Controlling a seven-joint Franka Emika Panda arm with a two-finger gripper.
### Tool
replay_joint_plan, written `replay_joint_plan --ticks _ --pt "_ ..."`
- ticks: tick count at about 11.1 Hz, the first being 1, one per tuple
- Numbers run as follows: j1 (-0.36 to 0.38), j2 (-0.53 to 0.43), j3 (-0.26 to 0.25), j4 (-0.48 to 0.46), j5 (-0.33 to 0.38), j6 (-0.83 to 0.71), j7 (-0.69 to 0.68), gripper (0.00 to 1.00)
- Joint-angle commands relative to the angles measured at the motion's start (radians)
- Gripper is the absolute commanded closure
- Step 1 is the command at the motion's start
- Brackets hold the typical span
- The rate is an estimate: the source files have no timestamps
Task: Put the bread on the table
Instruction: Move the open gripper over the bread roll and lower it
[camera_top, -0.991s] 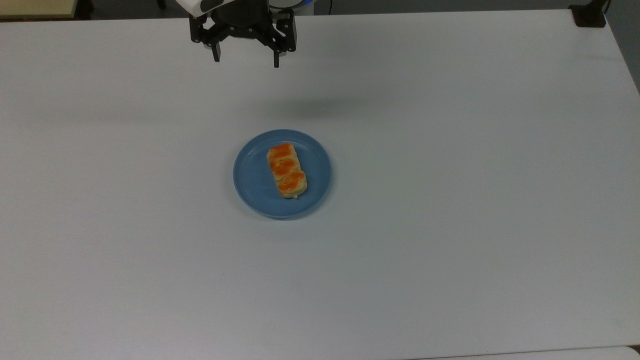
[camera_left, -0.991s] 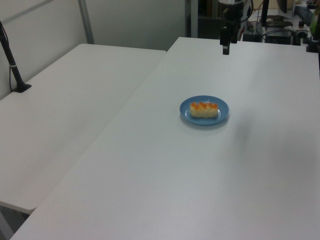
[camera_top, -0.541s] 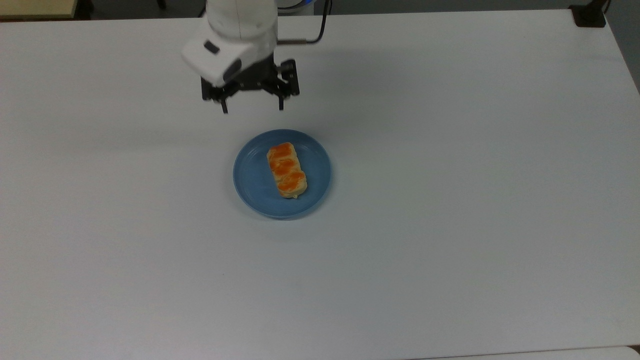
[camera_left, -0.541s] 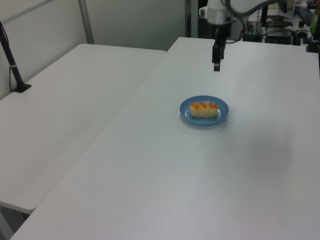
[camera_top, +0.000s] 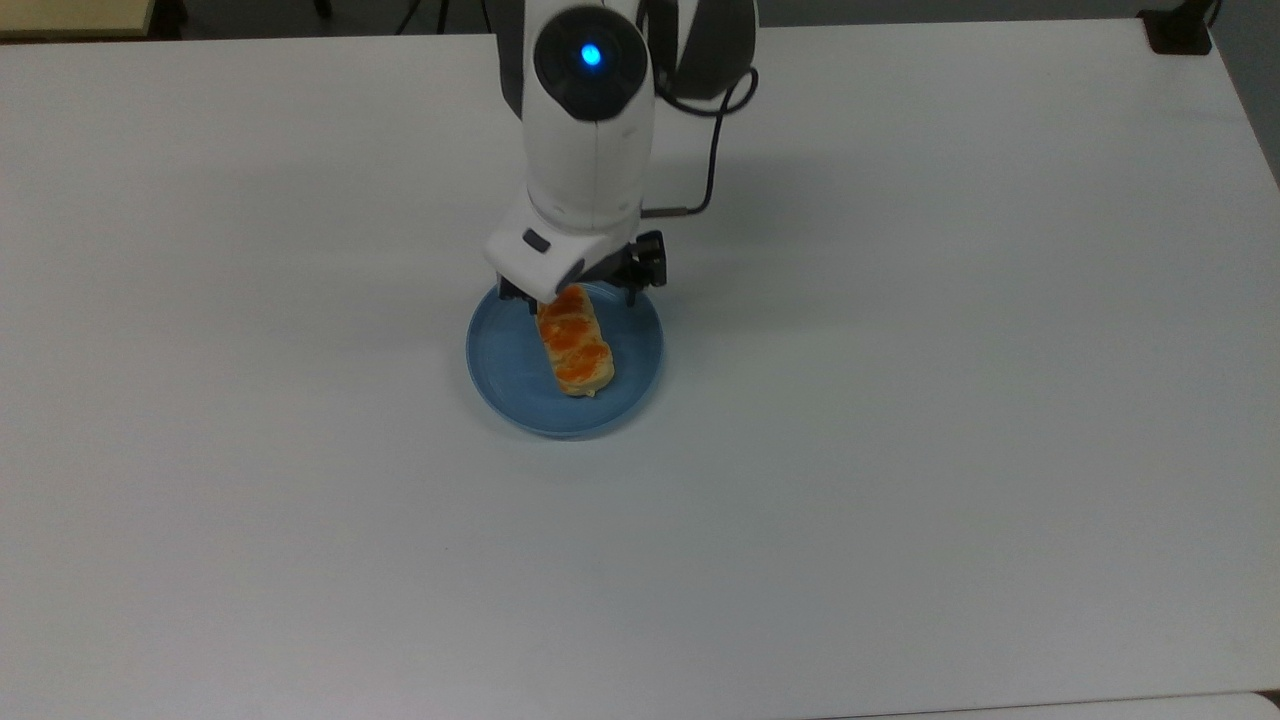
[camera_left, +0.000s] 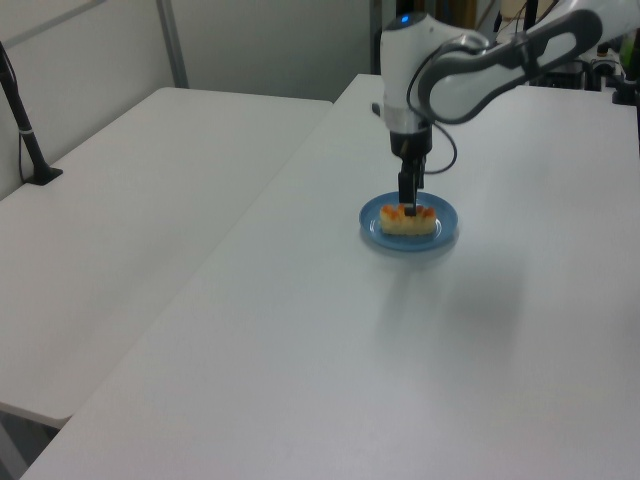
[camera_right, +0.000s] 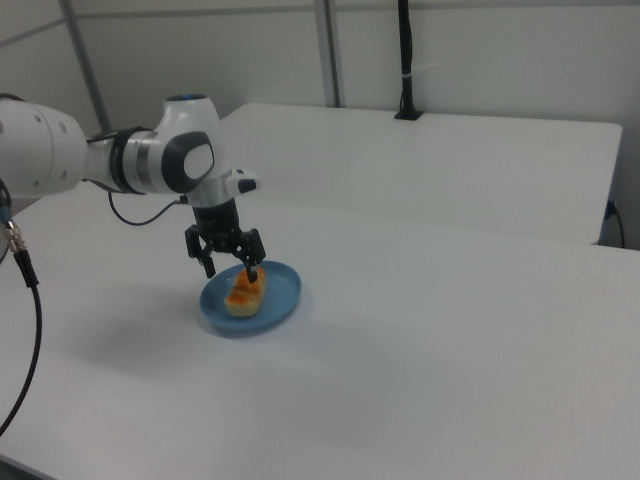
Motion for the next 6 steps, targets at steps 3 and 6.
replay_joint_plan --ticks 3,6 --pt "0.014 0.069 -0.012 -0.008 -0.022 0.089 0.018 0.07" --pt "0.014 0.069 -0.012 -0.007 -0.042 0.092 0.011 0.51"
